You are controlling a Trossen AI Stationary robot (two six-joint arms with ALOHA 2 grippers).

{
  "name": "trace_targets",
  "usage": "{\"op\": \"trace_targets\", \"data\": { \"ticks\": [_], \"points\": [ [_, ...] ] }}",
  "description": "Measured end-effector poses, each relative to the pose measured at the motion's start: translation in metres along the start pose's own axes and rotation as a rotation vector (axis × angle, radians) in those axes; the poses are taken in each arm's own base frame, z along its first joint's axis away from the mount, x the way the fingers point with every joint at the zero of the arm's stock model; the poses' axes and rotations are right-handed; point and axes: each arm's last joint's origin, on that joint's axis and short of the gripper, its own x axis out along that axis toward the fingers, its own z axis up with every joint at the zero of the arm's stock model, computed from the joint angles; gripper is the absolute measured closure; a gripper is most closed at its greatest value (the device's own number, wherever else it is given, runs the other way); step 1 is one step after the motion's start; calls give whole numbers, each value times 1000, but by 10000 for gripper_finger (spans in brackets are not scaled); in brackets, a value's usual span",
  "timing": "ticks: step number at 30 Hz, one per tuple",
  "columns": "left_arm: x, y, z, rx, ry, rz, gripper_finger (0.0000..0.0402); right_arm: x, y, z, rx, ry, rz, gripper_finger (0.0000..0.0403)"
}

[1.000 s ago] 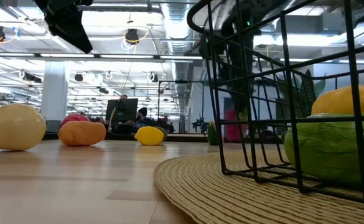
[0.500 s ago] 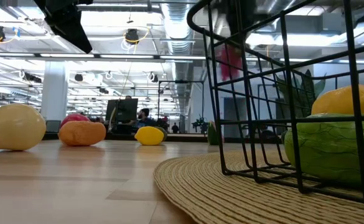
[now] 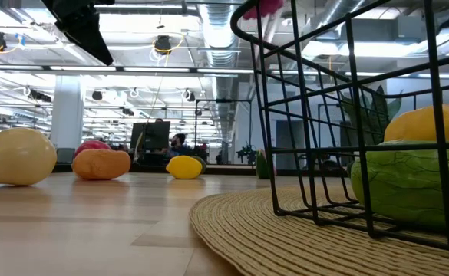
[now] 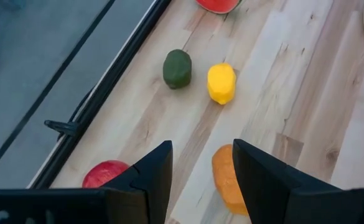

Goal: Build produce basket
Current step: Put the grapes into the mesh basket

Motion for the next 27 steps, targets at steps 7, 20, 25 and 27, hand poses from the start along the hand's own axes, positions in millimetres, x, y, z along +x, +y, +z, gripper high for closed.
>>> {"op": "trace_targets", "data": {
  "ticks": [7,20,25,27],
  "points": [
    [0,0,0,-33,4,-14,246,-13,19,-62,47,90,41,403],
    [0,-1,0,-131,15,-46,246,25,1,-193,222,254,-287,403],
    [0,-1,0,-160,16,-46,246,43,-10,-210,261,221,-362,403],
    [0,-1,0,-161,16,-46,246,50,-12,-211,264,215,-375,403]
  ]
}}
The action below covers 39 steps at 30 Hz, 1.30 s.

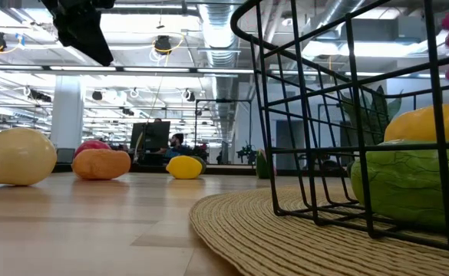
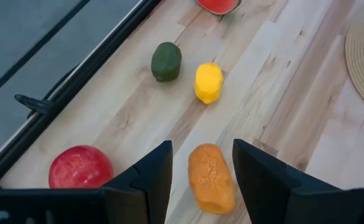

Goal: Build produce basket
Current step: Put the grapes into the mesh basket

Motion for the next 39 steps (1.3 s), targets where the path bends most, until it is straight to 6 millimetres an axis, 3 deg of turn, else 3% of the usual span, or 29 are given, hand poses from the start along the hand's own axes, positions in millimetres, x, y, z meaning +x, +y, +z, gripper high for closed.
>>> {"op": "trace_targets", "data": {
  "ticks": [8,18,39],
  "points": [
    [0,0,0,0,0,0,246,22,11,3,-19,23,43,403],
    [0,0,0,0,0,1,246,44,14,-12,-15,63,52,403],
    [0,0,0,-8,0,1,246,63,13,-9,15,55,42,403]
  ]
}}
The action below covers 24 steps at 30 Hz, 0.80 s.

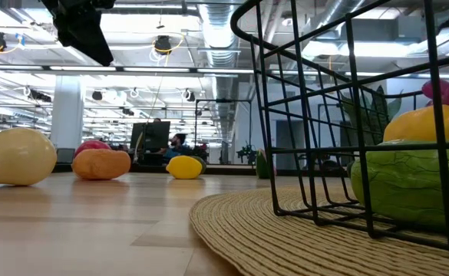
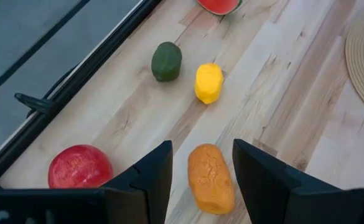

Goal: Build produce basket
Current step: Put the grapes into the mesh basket

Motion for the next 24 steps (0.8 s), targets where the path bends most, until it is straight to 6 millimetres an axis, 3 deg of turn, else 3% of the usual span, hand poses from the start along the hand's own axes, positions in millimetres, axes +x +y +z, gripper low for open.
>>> {"op": "trace_targets", "data": {
  "ticks": [24],
  "points": [
    [0,0,0,0,0,0,246,0,0,0,-11,4,6,402]
  ]
}}
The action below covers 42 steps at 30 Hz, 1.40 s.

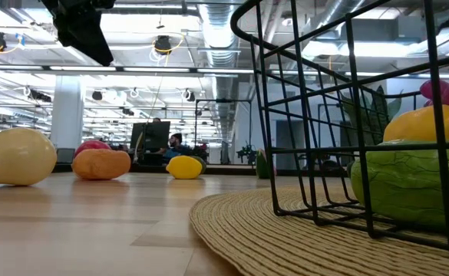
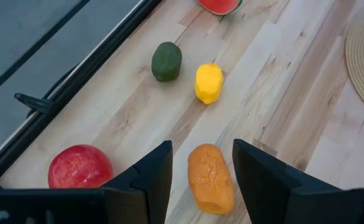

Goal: Build produce basket
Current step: Put the grapes into the mesh basket

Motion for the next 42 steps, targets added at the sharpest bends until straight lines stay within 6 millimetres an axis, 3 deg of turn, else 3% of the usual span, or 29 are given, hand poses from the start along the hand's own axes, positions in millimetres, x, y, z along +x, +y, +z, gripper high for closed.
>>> {"op": "trace_targets", "data": {
  "ticks": [11,22,42],
  "points": [
    [0,0,0,0,0,0,246,3,-1,-2,-17,51,-20,402],
    [0,0,0,-1,0,0,246,31,-4,-8,-6,85,30,402],
    [0,0,0,-12,0,0,246,31,-3,-8,-6,101,27,400]
  ]
}}
